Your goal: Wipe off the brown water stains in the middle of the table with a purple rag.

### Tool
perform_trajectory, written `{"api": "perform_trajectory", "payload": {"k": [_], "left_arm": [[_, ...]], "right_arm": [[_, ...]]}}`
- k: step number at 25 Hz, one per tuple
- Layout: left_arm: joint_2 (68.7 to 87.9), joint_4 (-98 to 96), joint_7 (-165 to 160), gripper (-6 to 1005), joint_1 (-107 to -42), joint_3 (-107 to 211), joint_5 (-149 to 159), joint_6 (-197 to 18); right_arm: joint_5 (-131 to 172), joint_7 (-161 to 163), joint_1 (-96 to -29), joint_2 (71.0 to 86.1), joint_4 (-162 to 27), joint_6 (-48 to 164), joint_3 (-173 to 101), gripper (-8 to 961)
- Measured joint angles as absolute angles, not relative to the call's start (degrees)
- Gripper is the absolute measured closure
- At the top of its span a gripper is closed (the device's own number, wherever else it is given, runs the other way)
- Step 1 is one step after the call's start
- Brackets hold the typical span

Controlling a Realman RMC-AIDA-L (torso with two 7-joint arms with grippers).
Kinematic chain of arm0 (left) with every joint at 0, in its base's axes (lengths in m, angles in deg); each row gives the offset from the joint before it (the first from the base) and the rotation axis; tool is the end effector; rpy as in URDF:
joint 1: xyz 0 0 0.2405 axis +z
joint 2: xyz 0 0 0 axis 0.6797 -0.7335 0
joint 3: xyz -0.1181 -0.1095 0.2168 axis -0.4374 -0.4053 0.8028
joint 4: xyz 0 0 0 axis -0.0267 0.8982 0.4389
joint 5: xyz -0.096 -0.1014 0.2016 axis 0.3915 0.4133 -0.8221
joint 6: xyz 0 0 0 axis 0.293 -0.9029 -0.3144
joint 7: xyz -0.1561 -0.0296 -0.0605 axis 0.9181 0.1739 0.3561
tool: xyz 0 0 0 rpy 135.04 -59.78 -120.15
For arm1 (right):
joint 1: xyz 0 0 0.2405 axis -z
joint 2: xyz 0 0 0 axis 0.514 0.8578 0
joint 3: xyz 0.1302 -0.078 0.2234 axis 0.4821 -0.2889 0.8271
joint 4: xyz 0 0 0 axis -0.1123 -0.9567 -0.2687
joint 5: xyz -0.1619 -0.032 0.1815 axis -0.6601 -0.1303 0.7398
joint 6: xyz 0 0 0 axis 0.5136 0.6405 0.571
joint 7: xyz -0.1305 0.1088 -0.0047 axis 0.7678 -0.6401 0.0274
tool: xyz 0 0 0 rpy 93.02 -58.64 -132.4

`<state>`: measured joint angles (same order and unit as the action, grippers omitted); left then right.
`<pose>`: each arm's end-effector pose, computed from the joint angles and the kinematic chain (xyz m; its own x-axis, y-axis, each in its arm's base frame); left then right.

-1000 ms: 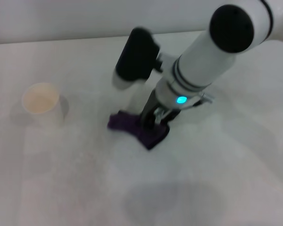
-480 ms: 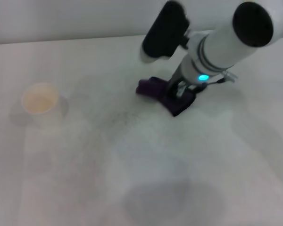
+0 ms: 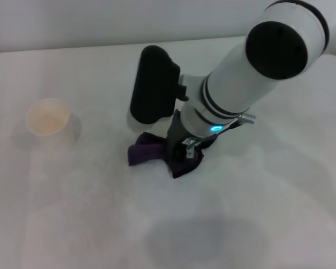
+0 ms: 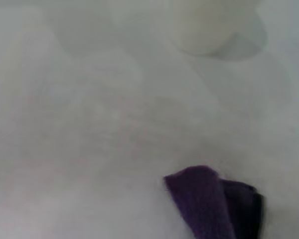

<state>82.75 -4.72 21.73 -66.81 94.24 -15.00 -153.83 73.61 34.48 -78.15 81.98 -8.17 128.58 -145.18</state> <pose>-0.4056 0.3462 -0.0184 0.5504 -0.0060 0.8349 0.8345 -0.0282 -0.5503 0.1404 0.3965 -0.1605 0.8830 -0.2194 0.4149 -0.0807 -0.9418 -0.3262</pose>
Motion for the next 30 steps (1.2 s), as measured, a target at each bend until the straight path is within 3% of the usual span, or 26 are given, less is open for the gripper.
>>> {"api": "perform_trajectory", "payload": {"k": [4,11,20,26,30], "left_arm": [[82.73,-4.64,21.73,112,-66.81,94.24,-15.01,-153.97],[82.78,-3.94,21.73,112,-66.43,94.24,-15.00,-154.20],[82.67,-3.94,21.73,111,-66.69,94.24,-15.00,-154.19],[82.66,-3.94,21.73,111,-66.53,94.24,-15.00,-154.25],[82.66,-3.94,21.73,111,-66.29,94.24,-15.00,-154.23]], "right_arm": [[69.64,31.63,-76.79,81.62,-10.44,129.06,-139.24,861],[61.93,30.64,-68.58,81.30,-9.83,133.06,-123.69,858],[60.07,30.54,-64.00,81.60,-5.45,130.44,-123.16,855],[60.06,30.33,-60.83,81.41,1.93,127.34,-122.91,645],[62.21,30.46,-57.48,81.38,5.67,118.34,-122.38,456]]}}
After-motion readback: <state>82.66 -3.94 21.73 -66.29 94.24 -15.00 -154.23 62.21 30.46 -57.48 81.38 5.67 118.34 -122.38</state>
